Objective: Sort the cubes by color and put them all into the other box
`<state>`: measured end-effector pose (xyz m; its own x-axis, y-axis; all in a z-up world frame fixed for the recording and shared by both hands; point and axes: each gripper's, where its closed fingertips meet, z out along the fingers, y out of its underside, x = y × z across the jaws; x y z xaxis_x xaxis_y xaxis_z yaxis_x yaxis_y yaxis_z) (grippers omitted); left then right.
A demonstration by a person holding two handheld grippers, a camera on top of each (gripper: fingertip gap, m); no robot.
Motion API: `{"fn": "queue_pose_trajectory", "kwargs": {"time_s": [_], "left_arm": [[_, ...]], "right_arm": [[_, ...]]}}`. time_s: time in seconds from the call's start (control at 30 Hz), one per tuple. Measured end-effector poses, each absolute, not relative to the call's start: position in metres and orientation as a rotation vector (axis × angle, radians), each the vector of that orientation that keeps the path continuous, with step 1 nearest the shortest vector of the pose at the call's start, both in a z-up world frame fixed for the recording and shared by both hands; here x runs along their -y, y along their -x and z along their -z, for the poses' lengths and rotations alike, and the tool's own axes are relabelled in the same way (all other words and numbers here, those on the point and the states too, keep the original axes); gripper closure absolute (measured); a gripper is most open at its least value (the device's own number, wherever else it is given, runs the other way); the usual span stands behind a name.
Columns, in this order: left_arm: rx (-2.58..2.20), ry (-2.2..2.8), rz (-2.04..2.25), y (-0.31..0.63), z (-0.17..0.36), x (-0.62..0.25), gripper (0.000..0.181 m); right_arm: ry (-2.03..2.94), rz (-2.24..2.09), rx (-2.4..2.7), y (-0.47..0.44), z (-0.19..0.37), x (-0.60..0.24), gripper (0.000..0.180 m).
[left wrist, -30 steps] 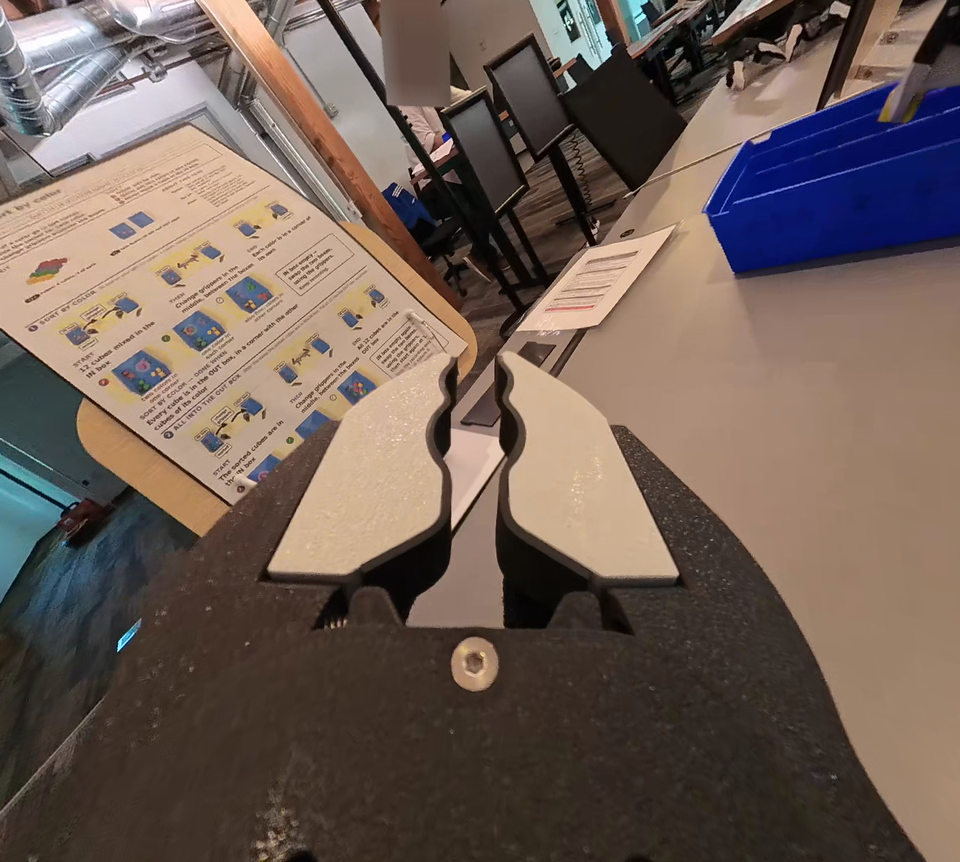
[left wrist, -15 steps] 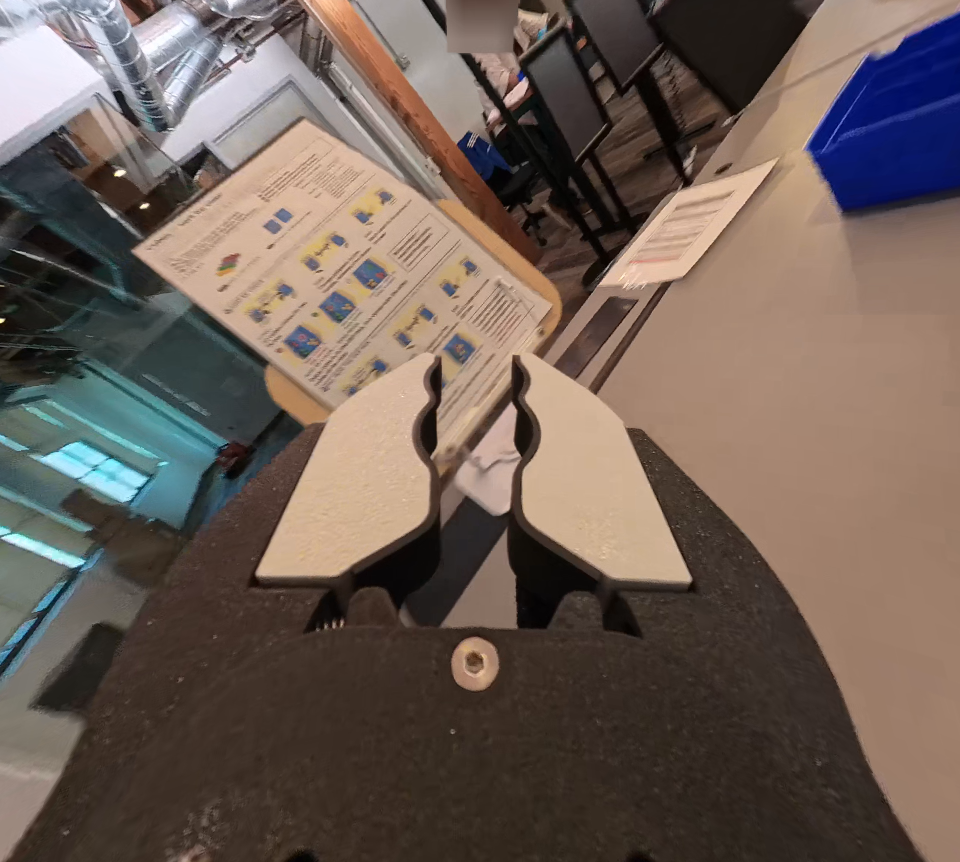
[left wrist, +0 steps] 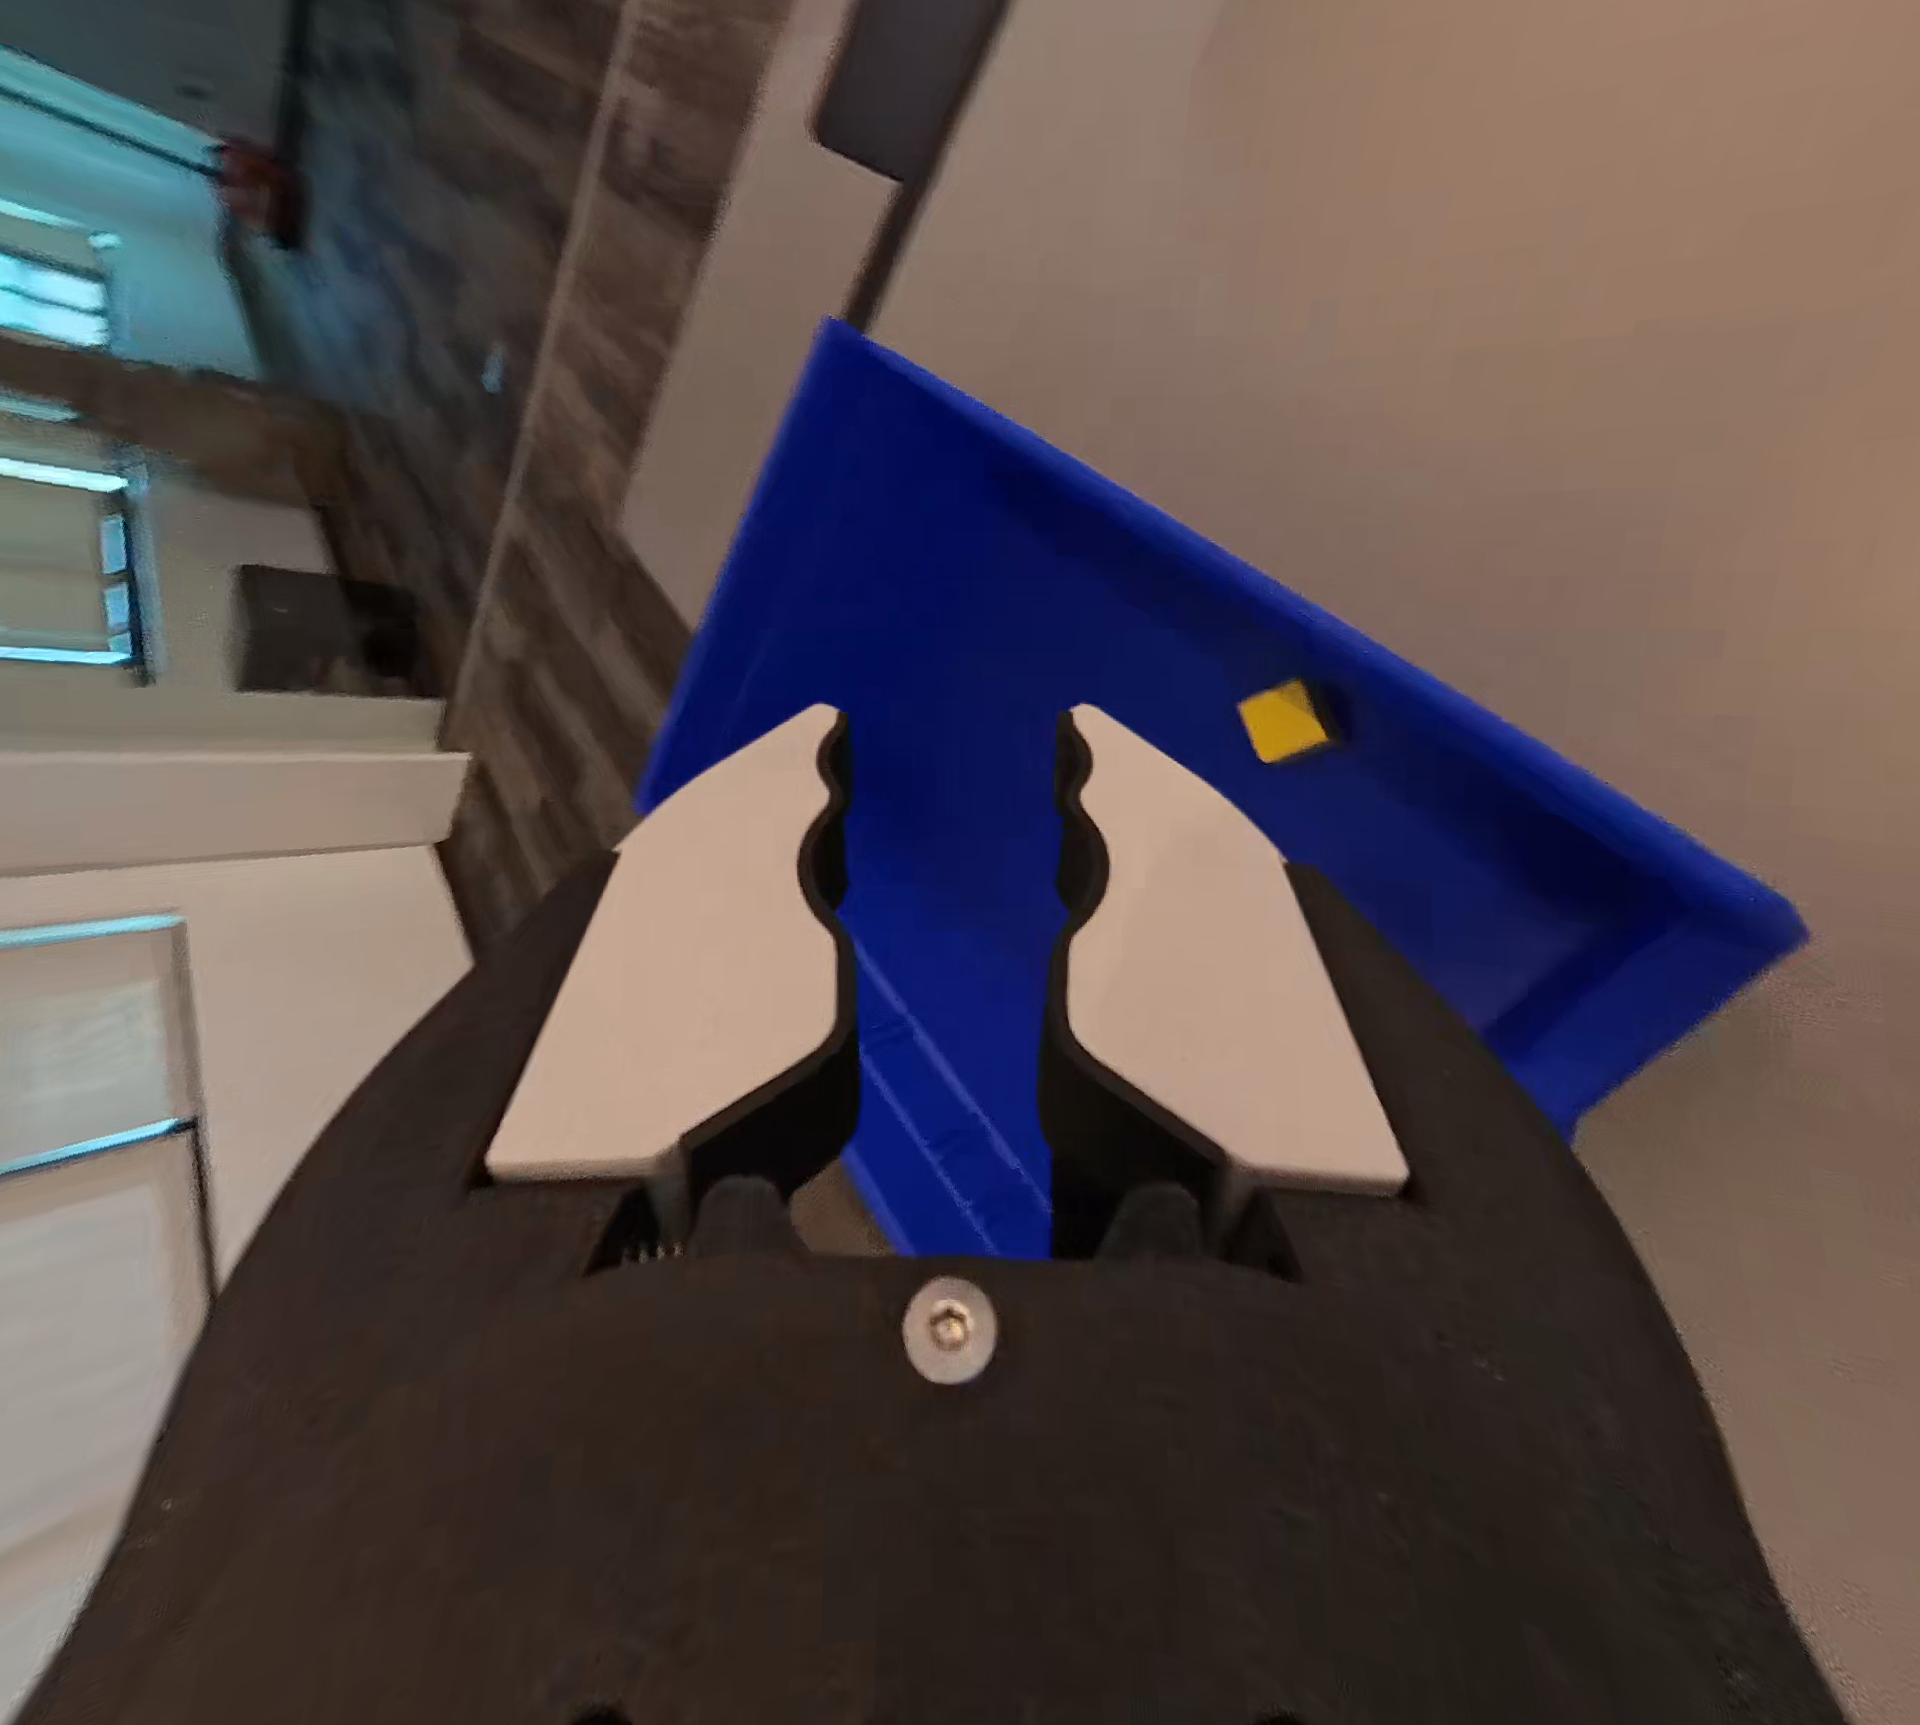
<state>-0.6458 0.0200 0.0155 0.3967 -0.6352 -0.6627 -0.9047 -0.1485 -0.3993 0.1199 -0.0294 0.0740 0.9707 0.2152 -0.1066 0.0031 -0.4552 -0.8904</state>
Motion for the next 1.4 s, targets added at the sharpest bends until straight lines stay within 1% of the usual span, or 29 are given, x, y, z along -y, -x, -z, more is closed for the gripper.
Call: {"fn": "queue_pose_trajectory", "kwargs": {"time_s": [0.1,0.2,0.33,0.5,0.6,0.67,0.77,0.9,1.07,1.23,1.4], "left_arm": [[-1.409,1.919,-0.346,0.654,0.020,-0.019,0.142],[-1.494,1.961,-0.246,0.655,0.052,-0.018,0.141],[-1.580,1.978,-0.143,0.650,0.082,-0.020,0.143],[-1.638,2.031,0.041,0.637,0.105,-0.016,0.143],[-1.646,2.052,0.077,0.636,0.113,-0.019,0.144],[-1.660,2.072,0.114,0.634,0.117,-0.017,0.139],[-1.701,2.093,0.148,0.634,0.123,-0.013,0.137],[-1.766,2.067,0.108,0.639,0.131,-0.016,0.140],[-1.773,2.030,0.128,0.635,0.136,-0.020,0.148],[-1.755,2.010,0.126,0.633,0.135,-0.022,0.149],[-1.656,1.982,0.020,0.647,0.116,-0.033,0.150]], "right_arm": [[1.933,-0.469,0.370,-0.051,-0.095,0.019,0.126],[1.890,-0.610,0.525,-0.002,-0.103,0.019,0.126],[1.849,-0.671,0.664,0.035,-0.104,0.020,0.126],[1.829,-0.693,0.776,0.061,-0.102,0.022,0.126],[1.822,-0.702,0.801,0.069,-0.102,0.022,0.126],[1.828,-0.701,0.810,0.070,-0.100,0.022,0.126],[1.835,-0.699,0.811,0.070,-0.097,0.020,0.126],[1.835,-0.714,0.819,0.071,-0.095,0.020,0.126],[1.833,-0.713,0.827,0.070,-0.095,0.023,0.126],[1.834,-0.720,0.828,0.070,-0.094,0.024,0.126],[1.838,-0.729,0.838,0.070,-0.092,0.024,0.126]]}}
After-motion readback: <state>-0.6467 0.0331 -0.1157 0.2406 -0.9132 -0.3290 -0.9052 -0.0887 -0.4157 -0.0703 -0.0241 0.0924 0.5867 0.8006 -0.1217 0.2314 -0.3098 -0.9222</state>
